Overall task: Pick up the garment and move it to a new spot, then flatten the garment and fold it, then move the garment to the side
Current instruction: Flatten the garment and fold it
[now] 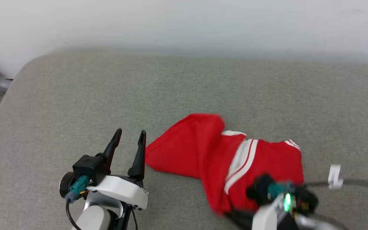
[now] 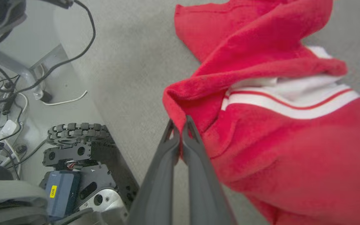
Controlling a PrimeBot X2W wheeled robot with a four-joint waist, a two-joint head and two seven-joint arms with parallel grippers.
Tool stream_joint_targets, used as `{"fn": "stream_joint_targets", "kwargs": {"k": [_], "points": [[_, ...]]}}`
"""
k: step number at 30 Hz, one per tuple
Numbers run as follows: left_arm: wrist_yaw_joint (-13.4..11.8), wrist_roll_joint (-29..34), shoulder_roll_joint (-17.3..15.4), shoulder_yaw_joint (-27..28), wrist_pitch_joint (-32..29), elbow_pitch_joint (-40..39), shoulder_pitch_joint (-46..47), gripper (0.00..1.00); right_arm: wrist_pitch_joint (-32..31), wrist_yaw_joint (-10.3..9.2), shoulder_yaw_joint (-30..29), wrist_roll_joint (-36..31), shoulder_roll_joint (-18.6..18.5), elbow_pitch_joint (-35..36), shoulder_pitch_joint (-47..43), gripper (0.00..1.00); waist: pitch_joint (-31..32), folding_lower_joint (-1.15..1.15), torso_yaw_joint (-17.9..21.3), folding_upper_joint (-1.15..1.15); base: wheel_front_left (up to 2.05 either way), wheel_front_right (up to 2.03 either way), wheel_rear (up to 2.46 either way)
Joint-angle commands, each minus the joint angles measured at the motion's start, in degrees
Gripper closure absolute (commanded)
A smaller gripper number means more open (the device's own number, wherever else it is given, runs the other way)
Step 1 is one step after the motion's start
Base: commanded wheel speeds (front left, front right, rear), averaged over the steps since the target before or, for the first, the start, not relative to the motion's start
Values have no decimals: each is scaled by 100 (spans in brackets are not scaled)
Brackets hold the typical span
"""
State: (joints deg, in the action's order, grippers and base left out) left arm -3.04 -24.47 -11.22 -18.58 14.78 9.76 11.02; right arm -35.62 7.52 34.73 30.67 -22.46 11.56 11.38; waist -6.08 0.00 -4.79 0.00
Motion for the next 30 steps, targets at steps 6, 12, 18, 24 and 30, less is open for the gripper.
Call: {"fn": "stream_joint_targets", "kwargs": {"k": [6,12,18,24,30], "points": [[-17,-68,-59,-45,-72,19,-149,0,-465,-5,-530,173,121,-261,-2065,100,148,0,165,0,0,0,0],[-47,-97,-101,-44,-109,37,-235,0,10,-5,-1109,-95,601,-510,-2756,0,255,0,252,0,0,0,0],[-52,-121,-140,-67,-140,49,-271,0,963,-5,-1131,-327,925,-230,-2582,0,379,0,274,0,0,0,0],[-98,-134,-154,-90,-164,38,-366,0,2219,-5,-1246,-366,1176,-16,-2388,0,518,0,255,0,0,0,0],[-156,-151,-209,-61,-186,-37,-397,0,2526,-5,-1869,-441,1242,-112,-2098,0,528,0,235,0,0,0,0]]}}
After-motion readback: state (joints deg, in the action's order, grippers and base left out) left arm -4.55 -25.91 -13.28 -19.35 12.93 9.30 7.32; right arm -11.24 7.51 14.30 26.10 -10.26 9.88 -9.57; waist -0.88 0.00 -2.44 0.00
